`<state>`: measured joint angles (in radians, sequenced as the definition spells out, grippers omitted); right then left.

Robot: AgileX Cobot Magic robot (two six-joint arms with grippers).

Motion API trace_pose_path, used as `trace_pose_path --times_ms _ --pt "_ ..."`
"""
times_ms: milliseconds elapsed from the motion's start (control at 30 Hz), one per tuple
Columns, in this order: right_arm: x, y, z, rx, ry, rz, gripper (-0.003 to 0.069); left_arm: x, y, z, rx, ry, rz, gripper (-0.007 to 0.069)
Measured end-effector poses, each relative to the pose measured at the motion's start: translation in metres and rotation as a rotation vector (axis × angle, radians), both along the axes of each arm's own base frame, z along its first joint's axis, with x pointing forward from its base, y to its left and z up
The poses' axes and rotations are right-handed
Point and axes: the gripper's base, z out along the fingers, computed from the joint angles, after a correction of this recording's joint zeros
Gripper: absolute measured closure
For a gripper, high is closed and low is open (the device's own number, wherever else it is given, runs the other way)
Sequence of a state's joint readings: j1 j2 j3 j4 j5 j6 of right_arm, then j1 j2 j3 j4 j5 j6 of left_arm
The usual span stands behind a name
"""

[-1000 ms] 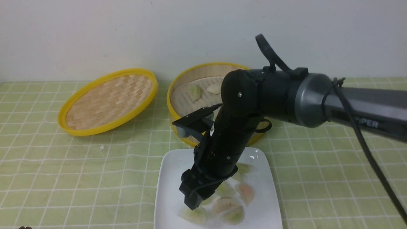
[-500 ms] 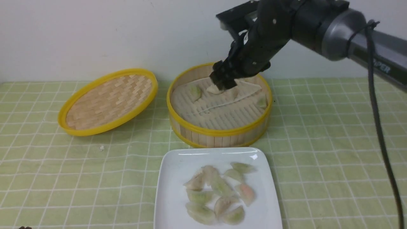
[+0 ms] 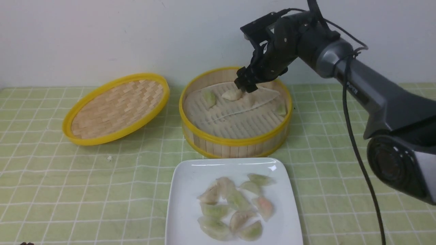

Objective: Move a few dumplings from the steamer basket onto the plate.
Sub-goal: Use the right arm to grab a dumpling from inside the steamer

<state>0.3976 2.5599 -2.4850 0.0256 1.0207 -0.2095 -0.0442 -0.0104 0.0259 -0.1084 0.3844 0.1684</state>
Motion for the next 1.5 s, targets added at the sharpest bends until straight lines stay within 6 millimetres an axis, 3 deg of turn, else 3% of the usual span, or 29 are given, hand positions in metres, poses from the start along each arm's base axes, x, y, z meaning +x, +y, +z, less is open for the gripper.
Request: trace_pose_path --times_ms 267,433,533,700,767,1033,1167,1367,1500 --pt "0.006 0.003 -0.036 -0.023 0.022 0.019 0.0124 0.0 0.0 0.0 0.0 0.0 0.0 0.0631" --pt "0.007 0.005 -0.036 0.01 0.014 0.017 0.0137 0.0 0.0 0.0 0.0 0.0 0.0 0.0631" --pt "0.007 0.006 -0.036 0.015 0.013 0.017 0.0196 0.0 0.0 0.0 0.0 0.0 0.0 0.0631" --pt "0.007 0.006 -0.036 0.023 0.019 0.013 0.0403 0.0 0.0 0.0 0.0 0.0 0.0 0.0631" --pt "0.007 0.006 -0.035 0.027 0.022 0.01 0.045 0.0 0.0 0.0 0.0 0.0 0.0 0.0631" --pt "0.005 0.005 -0.03 0.05 0.06 -0.038 0.0489 0.0 0.0 0.0 0.0 0.0 0.0 0.0631" --pt "-0.001 0.004 -0.007 0.055 0.091 -0.047 0.0509 0.0 0.0 0.0 0.0 0.0 0.0 0.0631" --pt "-0.015 0.001 0.058 0.118 0.053 -0.04 0.0509 0.0 0.0 0.0 0.0 0.0 0.0 0.0631" --pt "-0.025 0.002 0.09 0.188 0.027 -0.02 0.0511 0.0 0.0 0.0 0.0 0.0 0.0 0.0631"
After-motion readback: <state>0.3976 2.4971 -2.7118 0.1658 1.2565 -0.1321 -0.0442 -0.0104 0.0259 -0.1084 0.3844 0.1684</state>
